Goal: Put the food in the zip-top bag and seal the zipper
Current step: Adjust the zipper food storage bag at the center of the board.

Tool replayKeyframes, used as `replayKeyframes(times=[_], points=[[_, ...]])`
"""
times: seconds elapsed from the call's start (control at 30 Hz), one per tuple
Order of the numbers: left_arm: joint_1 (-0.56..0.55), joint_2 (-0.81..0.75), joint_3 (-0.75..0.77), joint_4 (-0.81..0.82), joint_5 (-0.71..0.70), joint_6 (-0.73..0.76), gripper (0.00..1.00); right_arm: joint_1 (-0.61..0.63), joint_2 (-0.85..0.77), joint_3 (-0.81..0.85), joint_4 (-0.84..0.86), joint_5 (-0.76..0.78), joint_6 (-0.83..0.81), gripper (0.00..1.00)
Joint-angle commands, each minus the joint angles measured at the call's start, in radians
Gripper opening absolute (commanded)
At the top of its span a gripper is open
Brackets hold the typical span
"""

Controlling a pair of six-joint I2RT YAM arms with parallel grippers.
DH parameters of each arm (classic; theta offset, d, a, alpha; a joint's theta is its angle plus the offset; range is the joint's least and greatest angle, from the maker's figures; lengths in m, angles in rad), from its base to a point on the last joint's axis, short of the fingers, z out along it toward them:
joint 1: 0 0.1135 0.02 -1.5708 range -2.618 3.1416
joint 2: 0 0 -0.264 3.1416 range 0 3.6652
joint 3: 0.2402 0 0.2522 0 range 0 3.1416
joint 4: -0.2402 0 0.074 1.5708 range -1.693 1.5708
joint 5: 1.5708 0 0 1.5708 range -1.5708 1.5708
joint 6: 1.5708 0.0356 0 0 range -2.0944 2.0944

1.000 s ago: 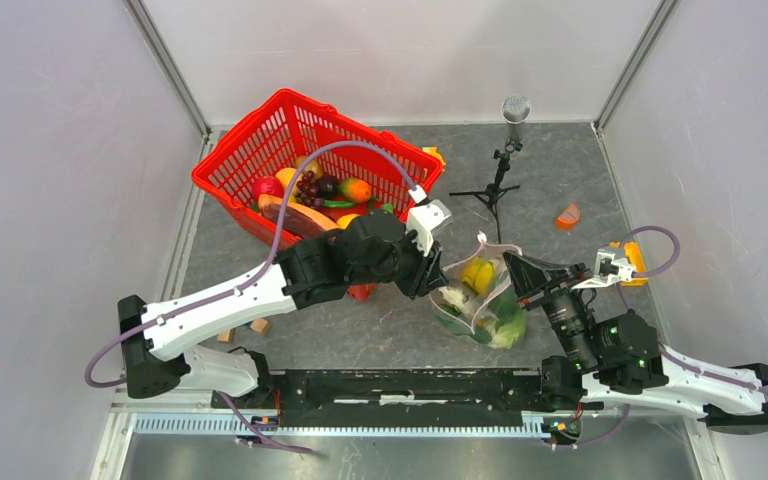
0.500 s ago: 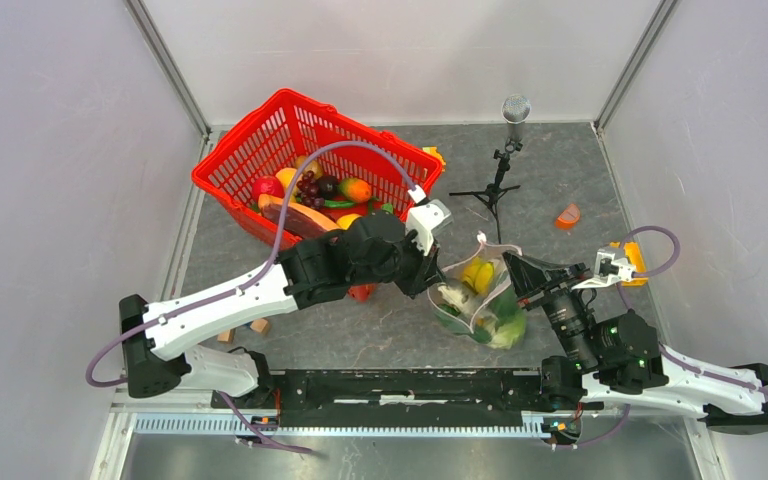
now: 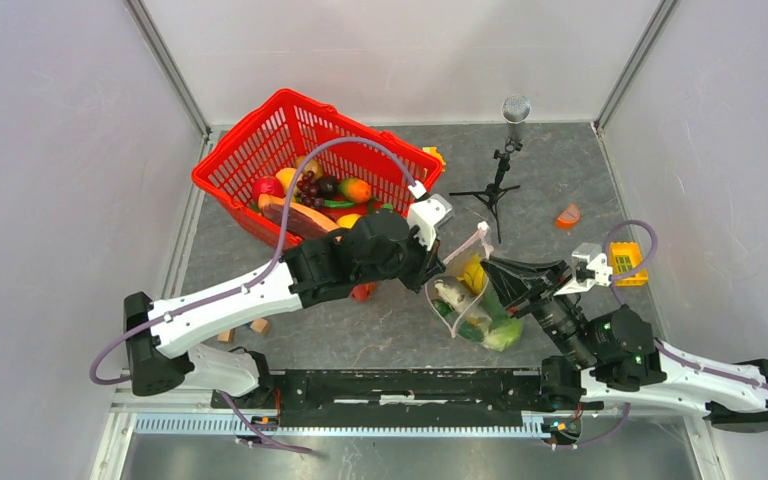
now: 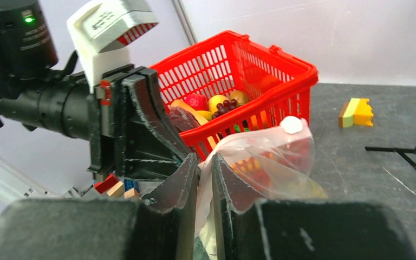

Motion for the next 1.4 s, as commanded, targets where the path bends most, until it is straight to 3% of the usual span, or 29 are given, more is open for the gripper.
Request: replayKeyframes(times=[0.0,0.17,0.4,0.5,0.67,0.87,1.17,1.37], points=[[0.007,0.012,0.078,0.088,-0.045,0.053,0.02,0.006,0.025,0.072,0.050,-0.140,-0.077,0.20],[0.011,0.029,0.113,0.088,-0.038,0.084,0.02,0.005,0.049,0.104,0.053,-0.308,-0.139,0.41],[0.044,0.033,0.135,0.107,0.053,0.205,0.02,0.005,0.146,0.286,-0.141,-0.415,-0.264,0.55],[0.062,0.050,0.148,0.086,0.070,0.204,0.02,0.005,0.151,0.362,-0.195,-0.217,-0.276,0.55],[0.089,0.047,0.123,0.095,0.059,0.236,0.02,0.007,0.132,0.396,-0.206,0.246,-0.414,0.53],[0.131,0.066,0.119,0.137,0.091,0.270,0.02,0.049,0.157,0.407,-0.247,0.573,-0.513,0.47],[0.164,0.124,0.147,0.185,0.105,0.278,0.02,0.223,0.178,0.340,-0.184,0.824,-0.610,0.45],[0.169,0.142,0.149,0.205,0.103,0.259,0.02,0.223,0.258,0.375,-0.177,0.811,-0.647,0.49]])
